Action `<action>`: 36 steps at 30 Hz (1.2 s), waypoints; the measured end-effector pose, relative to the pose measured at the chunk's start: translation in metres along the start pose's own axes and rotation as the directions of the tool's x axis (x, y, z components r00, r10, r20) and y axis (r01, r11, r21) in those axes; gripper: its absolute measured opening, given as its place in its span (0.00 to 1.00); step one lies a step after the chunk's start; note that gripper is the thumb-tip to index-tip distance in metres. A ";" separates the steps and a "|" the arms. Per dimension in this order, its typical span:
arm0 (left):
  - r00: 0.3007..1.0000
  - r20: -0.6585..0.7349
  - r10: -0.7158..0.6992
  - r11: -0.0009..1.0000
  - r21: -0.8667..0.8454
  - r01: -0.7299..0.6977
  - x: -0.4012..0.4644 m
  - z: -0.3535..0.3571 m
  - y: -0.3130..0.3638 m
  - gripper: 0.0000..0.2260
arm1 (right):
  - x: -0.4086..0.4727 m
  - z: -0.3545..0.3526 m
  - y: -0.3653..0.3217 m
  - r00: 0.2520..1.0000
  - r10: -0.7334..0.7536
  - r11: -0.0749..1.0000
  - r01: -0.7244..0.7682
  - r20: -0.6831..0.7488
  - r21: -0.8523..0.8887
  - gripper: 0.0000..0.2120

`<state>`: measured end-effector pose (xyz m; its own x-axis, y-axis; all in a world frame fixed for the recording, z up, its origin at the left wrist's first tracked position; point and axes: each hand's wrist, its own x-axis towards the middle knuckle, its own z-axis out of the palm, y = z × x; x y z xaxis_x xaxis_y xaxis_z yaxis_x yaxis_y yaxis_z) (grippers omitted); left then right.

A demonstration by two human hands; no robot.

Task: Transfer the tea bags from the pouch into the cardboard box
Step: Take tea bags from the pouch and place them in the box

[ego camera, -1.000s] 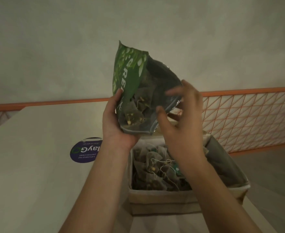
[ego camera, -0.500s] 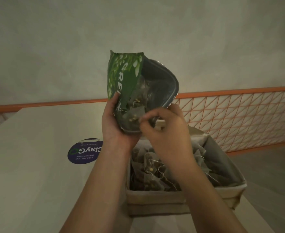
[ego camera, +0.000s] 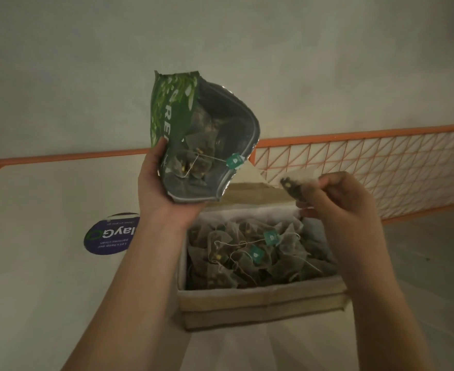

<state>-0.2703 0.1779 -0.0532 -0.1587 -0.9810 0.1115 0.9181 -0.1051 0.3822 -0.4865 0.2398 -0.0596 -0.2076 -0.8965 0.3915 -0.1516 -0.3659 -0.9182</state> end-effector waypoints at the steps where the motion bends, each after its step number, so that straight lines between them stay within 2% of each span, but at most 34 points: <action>1: 1.000 0.003 -0.006 1.000 0.004 0.006 0.000 0.001 -0.001 0.22 | 0.003 -0.004 0.001 1.000 -0.012 1.000 0.012 -0.008 -0.019 0.03; 4: 1.000 0.003 -0.026 1.000 0.002 0.026 0.000 0.004 -0.005 0.21 | 0.011 -0.010 0.004 0.995 -0.089 0.967 0.074 -0.052 -0.243 0.04; 6: 0.999 0.005 -0.032 0.999 0.014 0.032 0.000 0.004 -0.008 0.23 | 0.016 -0.012 0.008 0.995 -0.101 0.921 0.085 -0.024 -0.380 0.06; 8: 0.999 -0.002 -0.032 0.999 0.023 0.032 0.000 0.005 -0.011 0.23 | 0.019 -0.014 0.012 0.996 -0.017 0.881 0.054 0.082 -0.469 0.09; 11: 1.000 -0.010 -0.026 0.999 0.033 0.026 0.000 0.005 -0.012 0.21 | 0.018 -0.013 0.016 0.953 0.103 0.778 0.100 0.283 -0.620 0.11; 14: 0.999 -0.049 -0.001 0.999 0.035 0.002 0.001 0.005 -0.011 0.19 | 0.015 -0.012 0.014 0.914 0.180 0.714 0.132 0.363 -0.688 0.07; 19: 0.997 -0.071 0.008 0.999 0.039 -0.006 0.000 0.006 -0.011 0.19 | 0.013 -0.005 0.003 0.876 0.202 0.599 0.243 0.438 -0.763 0.09; 21: 0.997 -0.076 0.017 0.999 0.042 -0.014 0.001 0.006 -0.011 0.19 | 0.011 0.001 -0.006 0.893 0.163 0.617 0.240 0.420 -0.749 0.15; 24: 0.997 -0.071 0.025 0.999 0.029 -0.023 0.003 0.004 -0.011 0.20 | 0.008 0.020 -0.016 0.949 0.032 0.844 0.142 0.314 -0.518 0.19; 26: 0.997 -0.079 0.025 1.000 0.021 -0.023 0.004 0.004 -0.011 0.20 | 0.009 0.034 -0.015 0.969 -0.002 0.925 0.095 0.246 -0.367 0.19; 31: 0.997 -0.078 0.024 1.000 0.011 -0.024 0.004 0.004 -0.010 0.19 | 0.007 0.046 -0.018 0.970 0.024 0.978 0.027 0.243 -0.207 0.03; 36: 0.996 -0.084 0.032 0.999 0.006 -0.032 0.003 0.005 -0.007 0.20 | 0.007 0.044 -0.016 0.968 0.016 0.985 0.028 0.250 -0.171 0.03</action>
<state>-0.2795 0.1766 -0.0507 -0.0979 -0.9941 0.0468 0.9206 -0.0726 0.3836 -0.4429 0.2288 -0.0446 0.0384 -0.9361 0.3497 -0.3209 -0.3429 -0.8828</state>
